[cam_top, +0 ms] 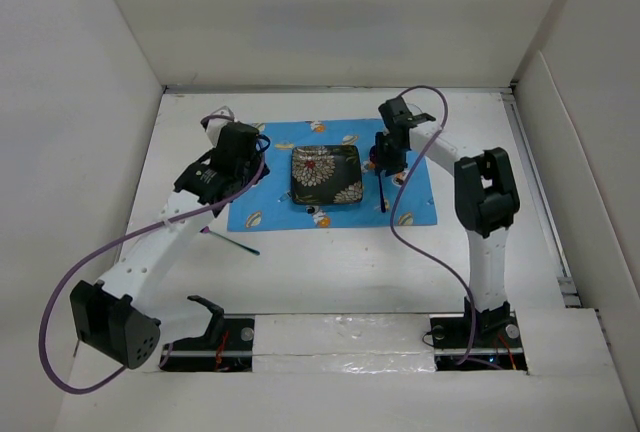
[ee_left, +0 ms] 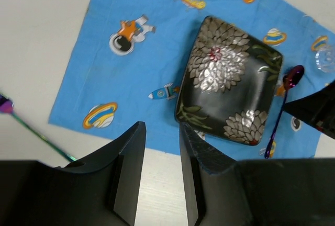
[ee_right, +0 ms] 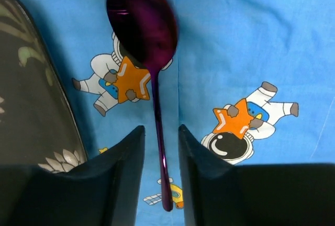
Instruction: Set the dinner table for one person
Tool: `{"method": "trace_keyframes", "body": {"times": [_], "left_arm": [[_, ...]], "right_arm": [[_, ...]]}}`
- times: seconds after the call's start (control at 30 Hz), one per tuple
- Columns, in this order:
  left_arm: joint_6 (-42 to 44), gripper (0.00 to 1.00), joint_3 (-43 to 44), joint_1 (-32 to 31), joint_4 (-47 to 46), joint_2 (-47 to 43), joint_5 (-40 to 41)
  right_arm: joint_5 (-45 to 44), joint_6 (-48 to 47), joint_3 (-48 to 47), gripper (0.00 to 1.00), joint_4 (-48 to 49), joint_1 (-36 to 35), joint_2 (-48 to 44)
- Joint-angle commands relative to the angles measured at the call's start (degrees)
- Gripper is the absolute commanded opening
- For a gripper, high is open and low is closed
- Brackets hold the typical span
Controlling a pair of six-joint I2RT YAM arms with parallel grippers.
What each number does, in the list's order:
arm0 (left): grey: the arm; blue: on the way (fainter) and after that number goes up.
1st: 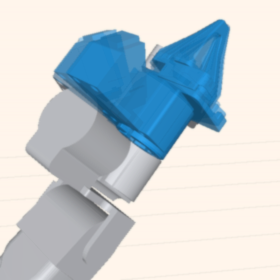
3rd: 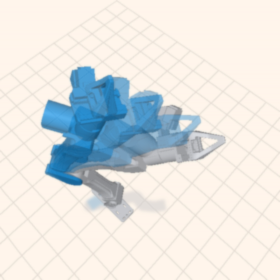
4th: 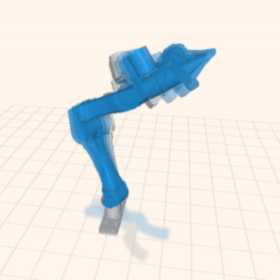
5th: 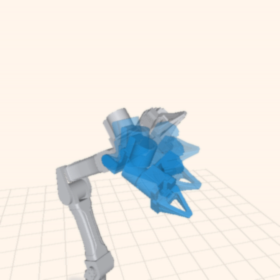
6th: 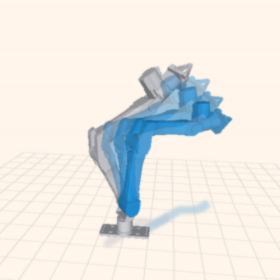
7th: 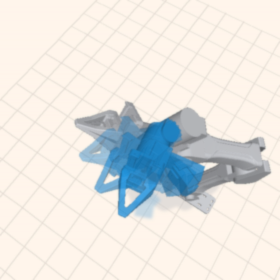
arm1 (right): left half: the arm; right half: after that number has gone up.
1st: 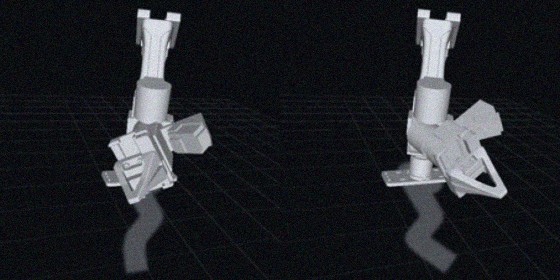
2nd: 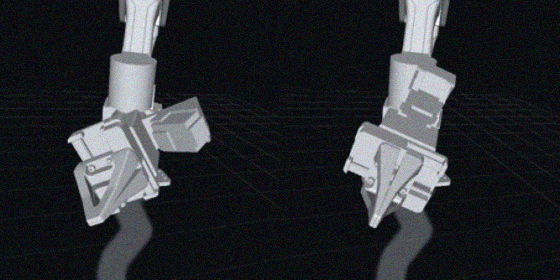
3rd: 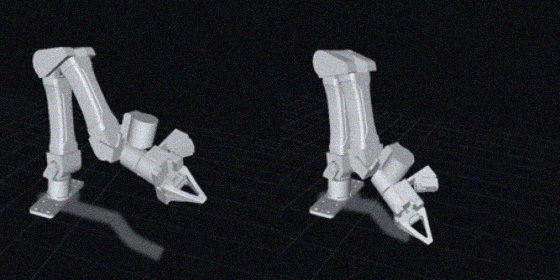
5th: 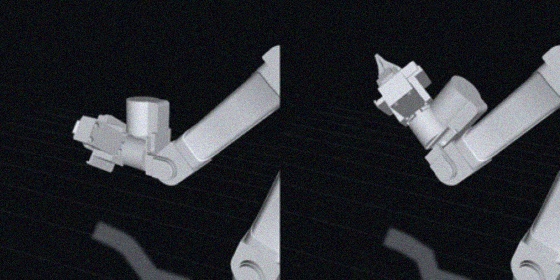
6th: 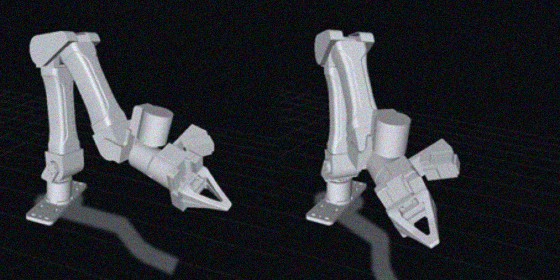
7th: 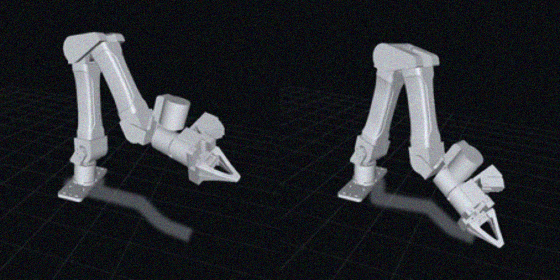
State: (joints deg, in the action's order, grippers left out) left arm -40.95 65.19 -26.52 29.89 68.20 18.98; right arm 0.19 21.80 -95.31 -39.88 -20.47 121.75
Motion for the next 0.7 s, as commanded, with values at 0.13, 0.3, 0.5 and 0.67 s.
{"method": "trace_keyframes", "body": {"times": [0.13, 0.3, 0.5, 0.67], "left_arm": [[-10.6, 0.32, -2.8, 8.5, 16.3, 0.7, -2.4], [-12.7, 0.34, -10.6, 17.0, 20.1, 0.3, -5.8], [-19.8, 0.38, -16.1, 17.0, 16.7, 3.5, -5.4], [-22.3, 0.40, -18.3, 21.2, 13.3, 10.4, -5.0]], "right_arm": [[-0.6, 1.0, 2.0, 0.50, 2.1, 0.4, -12.1], [2.0, 2.4, 11.4, 0.50, 6.7, -1.4, -22.3], [5.5, 3.5, 16.6, 0.50, 9.7, -5.9, -30.6], [6.3, 2.9, 18.7, 0.50, 9.9, -7.2, -33.2]]}}
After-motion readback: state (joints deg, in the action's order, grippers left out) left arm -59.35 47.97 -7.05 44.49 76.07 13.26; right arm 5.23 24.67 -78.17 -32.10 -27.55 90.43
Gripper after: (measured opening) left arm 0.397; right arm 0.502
